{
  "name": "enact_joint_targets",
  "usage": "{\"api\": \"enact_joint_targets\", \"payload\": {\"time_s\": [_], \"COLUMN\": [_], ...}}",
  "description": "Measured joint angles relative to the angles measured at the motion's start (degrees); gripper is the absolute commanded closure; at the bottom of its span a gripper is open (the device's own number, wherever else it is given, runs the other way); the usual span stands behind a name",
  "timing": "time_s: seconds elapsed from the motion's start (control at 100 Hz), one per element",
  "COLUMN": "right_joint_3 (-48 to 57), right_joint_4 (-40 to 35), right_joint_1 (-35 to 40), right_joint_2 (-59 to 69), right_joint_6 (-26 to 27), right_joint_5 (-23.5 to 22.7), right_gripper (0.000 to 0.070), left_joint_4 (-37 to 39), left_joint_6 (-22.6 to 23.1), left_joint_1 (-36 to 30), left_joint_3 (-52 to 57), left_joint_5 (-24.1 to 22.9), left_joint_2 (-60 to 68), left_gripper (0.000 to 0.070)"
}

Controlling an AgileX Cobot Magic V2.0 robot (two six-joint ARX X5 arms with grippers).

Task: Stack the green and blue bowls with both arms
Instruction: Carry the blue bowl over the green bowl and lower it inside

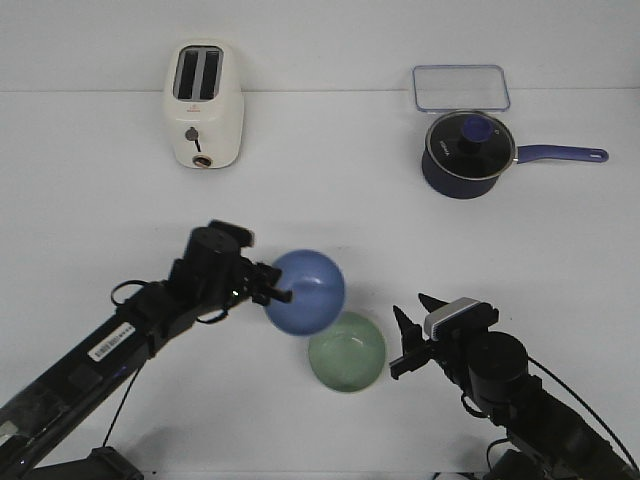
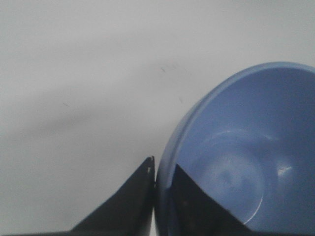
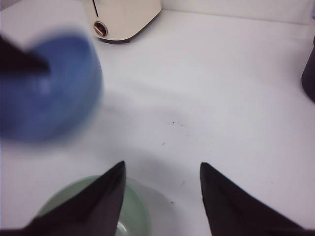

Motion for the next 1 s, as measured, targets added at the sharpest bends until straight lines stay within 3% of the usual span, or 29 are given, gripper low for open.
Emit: {"api": "enact_joint_targets", "payload": {"time_s": [0.16,0.41,0.55,0.62,0.81,1.0], "right_joint_3": [0.0,0.0,0.0,0.0,0.0,0.0], "right_joint_4": [0.0,0.0,0.0,0.0,0.0,-2.5], "right_joint_1": [0.0,0.0,0.0,0.0,0.0,0.0], "right_joint_2": [0.0,0.0,0.0,0.0,0.0,-3.4], "right_joint_6": [-0.4,-0.7,-0.9,-0.9,-0.9,-0.9], "right_joint_5": [0.0,0.0,0.0,0.0,0.0,0.0], "right_gripper": [0.0389,0.0389,0.0388,0.0387,0.0351,0.0351], "left_joint_4": [2.2,2.4,2.6,2.6,0.6,-3.3], "left_joint_6": [-1.4,-3.1,-3.4,-3.4,-2.8,1.2], "left_joint_1": [-8.7,-12.8,-13.6,-13.9,-13.4,-11.7], "left_joint_3": [-1.1,-1.1,-1.1,-1.1,-1.1,-1.3], "left_joint_5": [-3.0,-3.8,-3.9,-3.8,-4.7,-13.1], "left_joint_2": [3.0,8.0,8.1,8.1,4.6,-10.6], "left_gripper": [0.0691,0.067,0.0426,0.0357,0.0355,0.0355]}}
